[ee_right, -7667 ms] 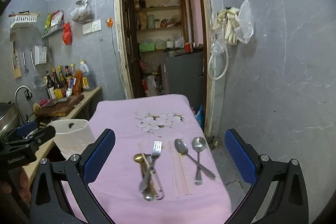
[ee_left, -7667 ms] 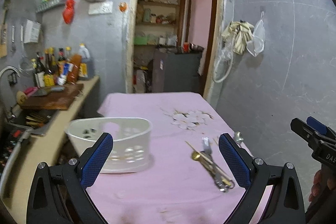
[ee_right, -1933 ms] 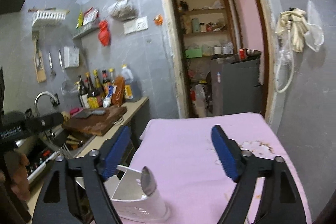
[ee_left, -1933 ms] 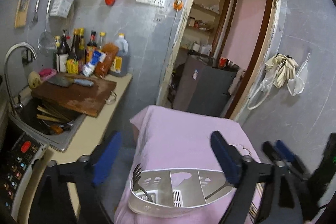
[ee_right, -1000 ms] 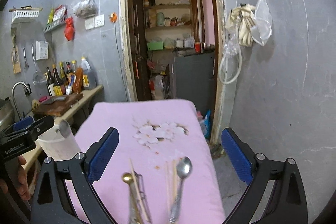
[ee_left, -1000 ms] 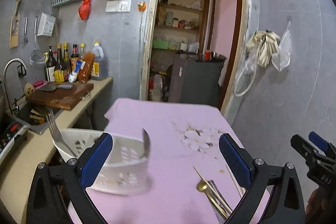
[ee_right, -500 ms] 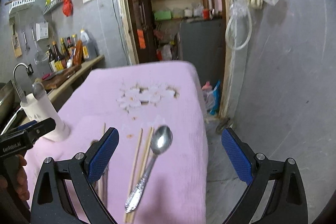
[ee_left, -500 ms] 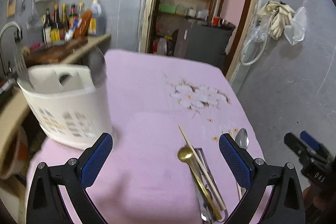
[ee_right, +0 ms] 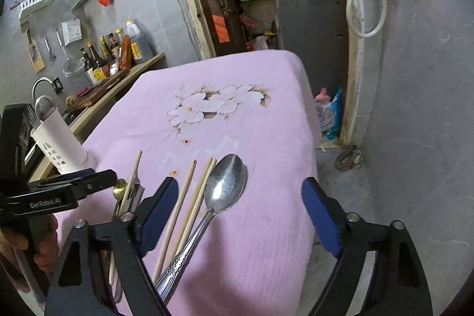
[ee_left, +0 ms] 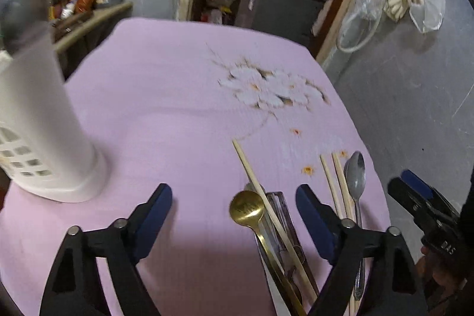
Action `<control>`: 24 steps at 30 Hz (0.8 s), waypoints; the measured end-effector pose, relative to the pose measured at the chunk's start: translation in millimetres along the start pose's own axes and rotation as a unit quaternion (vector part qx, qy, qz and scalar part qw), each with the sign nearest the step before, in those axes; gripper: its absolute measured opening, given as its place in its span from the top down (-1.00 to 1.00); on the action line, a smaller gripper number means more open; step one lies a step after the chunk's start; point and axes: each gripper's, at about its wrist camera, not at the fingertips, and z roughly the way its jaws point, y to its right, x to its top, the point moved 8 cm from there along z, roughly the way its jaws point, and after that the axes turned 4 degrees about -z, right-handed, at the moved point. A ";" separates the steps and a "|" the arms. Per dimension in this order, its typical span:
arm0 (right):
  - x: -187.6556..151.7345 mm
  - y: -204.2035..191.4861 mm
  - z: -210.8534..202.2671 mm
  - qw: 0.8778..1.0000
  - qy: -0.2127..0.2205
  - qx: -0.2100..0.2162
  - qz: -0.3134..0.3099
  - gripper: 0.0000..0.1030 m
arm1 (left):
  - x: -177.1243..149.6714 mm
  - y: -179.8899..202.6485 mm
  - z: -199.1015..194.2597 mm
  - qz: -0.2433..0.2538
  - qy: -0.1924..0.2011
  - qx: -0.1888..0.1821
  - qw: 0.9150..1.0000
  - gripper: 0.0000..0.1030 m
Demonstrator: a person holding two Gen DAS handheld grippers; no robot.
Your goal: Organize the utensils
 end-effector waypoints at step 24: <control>1.2 -6.9 57.5 0.992 -0.068 0.081 -0.066 0.38 | 17.4 14.8 45.8 -0.030 -0.096 -0.074 0.992 0.51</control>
